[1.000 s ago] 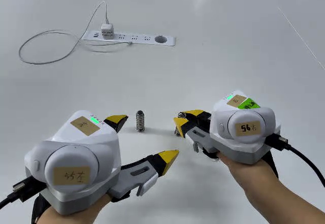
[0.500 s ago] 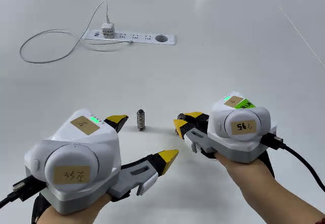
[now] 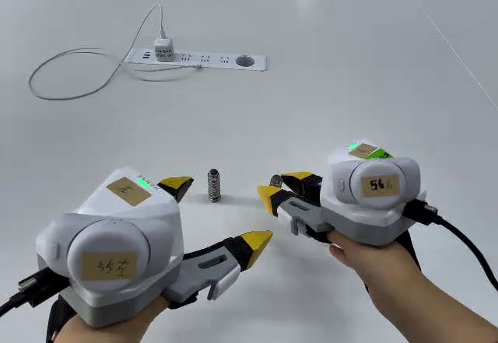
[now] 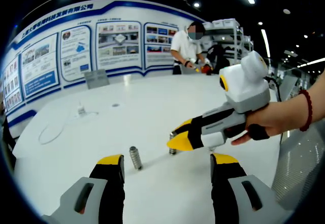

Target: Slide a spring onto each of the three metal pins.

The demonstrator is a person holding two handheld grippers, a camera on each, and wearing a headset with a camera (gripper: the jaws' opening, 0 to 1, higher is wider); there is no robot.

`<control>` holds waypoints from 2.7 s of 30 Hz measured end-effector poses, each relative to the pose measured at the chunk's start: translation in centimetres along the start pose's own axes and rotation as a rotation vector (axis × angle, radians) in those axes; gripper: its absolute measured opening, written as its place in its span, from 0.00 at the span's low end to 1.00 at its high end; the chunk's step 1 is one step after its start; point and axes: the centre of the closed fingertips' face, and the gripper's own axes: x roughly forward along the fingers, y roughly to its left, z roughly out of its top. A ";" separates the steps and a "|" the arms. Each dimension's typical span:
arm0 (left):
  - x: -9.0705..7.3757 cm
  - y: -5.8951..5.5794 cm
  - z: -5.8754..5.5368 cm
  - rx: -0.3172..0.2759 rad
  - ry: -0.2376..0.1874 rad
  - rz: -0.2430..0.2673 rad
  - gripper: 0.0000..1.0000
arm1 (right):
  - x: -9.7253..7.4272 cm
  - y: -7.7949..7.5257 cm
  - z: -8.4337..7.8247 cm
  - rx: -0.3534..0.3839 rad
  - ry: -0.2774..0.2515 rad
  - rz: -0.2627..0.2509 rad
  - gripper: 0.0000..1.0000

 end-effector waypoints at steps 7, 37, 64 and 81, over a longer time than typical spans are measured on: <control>0.0 0.2 0.0 -0.006 0.002 0.002 0.73 | -1.4 0.0 1.0 0.030 -0.016 0.004 0.29; 2.6 -3.9 0.1 0.024 0.025 -0.110 0.70 | -8.1 -4.5 1.8 0.030 -0.022 -0.060 0.40; 7.8 -8.7 -1.2 0.029 0.074 -0.222 0.46 | -11.7 -7.2 -1.0 0.008 0.025 -0.018 0.42; 10.0 -10.5 -2.8 0.095 0.119 -0.261 0.28 | -13.1 -8.2 -2.5 0.038 0.039 -0.025 0.40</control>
